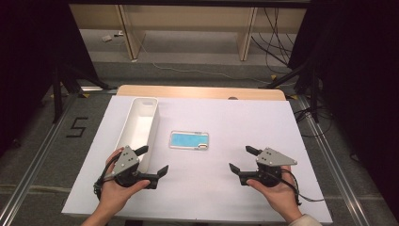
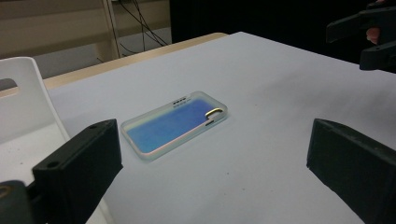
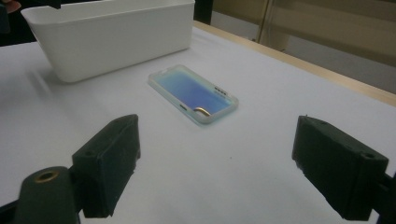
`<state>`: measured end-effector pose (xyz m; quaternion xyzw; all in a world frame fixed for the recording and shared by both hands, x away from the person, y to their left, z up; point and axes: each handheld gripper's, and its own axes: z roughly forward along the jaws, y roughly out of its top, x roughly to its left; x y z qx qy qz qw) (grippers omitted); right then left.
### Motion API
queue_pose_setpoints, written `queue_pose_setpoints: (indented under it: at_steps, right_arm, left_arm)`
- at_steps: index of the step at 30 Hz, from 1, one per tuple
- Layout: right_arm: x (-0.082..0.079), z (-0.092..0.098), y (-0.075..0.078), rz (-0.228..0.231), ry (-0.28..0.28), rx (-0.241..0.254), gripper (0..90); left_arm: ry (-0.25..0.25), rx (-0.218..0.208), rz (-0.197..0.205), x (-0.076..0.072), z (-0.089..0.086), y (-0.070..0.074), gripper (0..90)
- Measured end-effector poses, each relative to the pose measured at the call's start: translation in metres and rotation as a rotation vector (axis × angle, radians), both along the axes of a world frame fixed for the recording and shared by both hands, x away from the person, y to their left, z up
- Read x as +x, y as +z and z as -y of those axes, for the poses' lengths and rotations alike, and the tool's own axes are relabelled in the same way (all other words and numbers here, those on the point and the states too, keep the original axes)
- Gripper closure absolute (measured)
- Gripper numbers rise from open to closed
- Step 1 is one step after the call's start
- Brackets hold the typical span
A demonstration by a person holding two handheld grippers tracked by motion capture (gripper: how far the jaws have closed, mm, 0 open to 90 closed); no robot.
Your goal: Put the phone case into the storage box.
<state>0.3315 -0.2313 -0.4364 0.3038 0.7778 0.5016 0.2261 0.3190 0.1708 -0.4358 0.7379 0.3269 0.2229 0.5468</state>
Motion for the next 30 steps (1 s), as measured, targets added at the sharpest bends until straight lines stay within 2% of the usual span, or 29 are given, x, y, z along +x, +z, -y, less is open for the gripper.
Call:
queue_pose_setpoints:
  at_steps: [2,9,10,12,13,14,15,16,17,18,19,20,21,22,23,25,26,30]
  right_arm:
    - [0.001,0.000,0.000,0.017,-0.001,-0.005,16.7]
    - [0.003,-0.001,-0.002,0.000,0.003,0.002,17.8]
    - [0.004,-0.003,-0.002,0.023,-0.006,0.007,18.5]
    - [0.004,-0.004,-0.002,0.001,0.004,-0.004,22.1]
    - [0.006,-0.006,-0.001,0.008,0.011,-0.013,32.2]
    - [0.006,-0.006,-0.001,0.008,0.011,-0.013,32.2]
    - [0.006,-0.008,-0.001,0.003,0.013,-0.016,39.2]
    - [0.008,-0.011,-0.001,0.012,0.017,-0.019,47.3]
    - [0.011,-0.016,0.000,0.003,0.039,-0.046,63.5]
    - [0.011,-0.016,0.000,0.003,0.039,-0.046,63.5]
    - [0.014,-0.021,0.001,0.005,0.048,-0.081,75.5]
    - [0.017,-0.024,0.001,-0.003,0.052,-0.079,79.3]
    - [0.017,-0.024,0.001,-0.003,0.052,-0.079,79.3]
    - [0.021,-0.031,0.002,-0.017,0.054,-0.100,86.8]
    - [0.025,-0.035,0.002,-0.019,0.058,-0.099,89.4]
    - [0.028,-0.039,0.003,-0.025,0.054,-0.105,90.0]
    - [0.036,-0.049,0.003,-0.034,0.061,-0.101,90.0]
    - [0.047,-0.065,0.002,-0.064,0.067,-0.113,90.0]
  left_arm:
    - [-0.001,-0.005,-0.001,0.000,0.000,0.000,2.9]
    - [0.009,-0.007,-0.006,0.000,0.000,-0.001,3.6]
    - [0.010,-0.005,-0.007,0.000,0.000,-0.001,3.7]
    - [0.001,-0.013,-0.003,0.000,0.001,-0.001,3.9]
    - [0.000,-0.010,-0.001,0.000,0.000,-0.001,4.7]
    - [0.000,-0.010,-0.001,0.000,0.000,-0.001,5.0]
    - [0.008,-0.004,-0.005,-0.001,0.000,-0.001,5.0]
    - [0.008,-0.007,-0.006,-0.001,0.000,-0.001,5.5]
    - [0.007,-0.009,-0.008,-0.001,0.000,-0.001,6.0]
    - [0.007,-0.009,-0.008,-0.001,0.000,-0.001,6.2]
    - [0.001,-0.014,-0.004,0.000,0.000,-0.001,6.5]
    - [0.006,-0.007,-0.005,-0.001,0.000,-0.001,6.8]
    - [0.006,-0.007,-0.005,-0.001,0.000,-0.001,7.2]
    - [0.005,-0.006,-0.005,-0.001,0.000,-0.001,7.6]
    - [0.006,-0.006,-0.004,0.000,0.001,-0.001,8.0]
    - [0.005,-0.005,-0.003,0.000,0.001,-0.001,8.2]
    - [0.006,-0.008,-0.008,0.000,0.001,-0.002,8.5]
    - [0.008,-0.004,-0.012,0.001,0.002,-0.002,9.0]
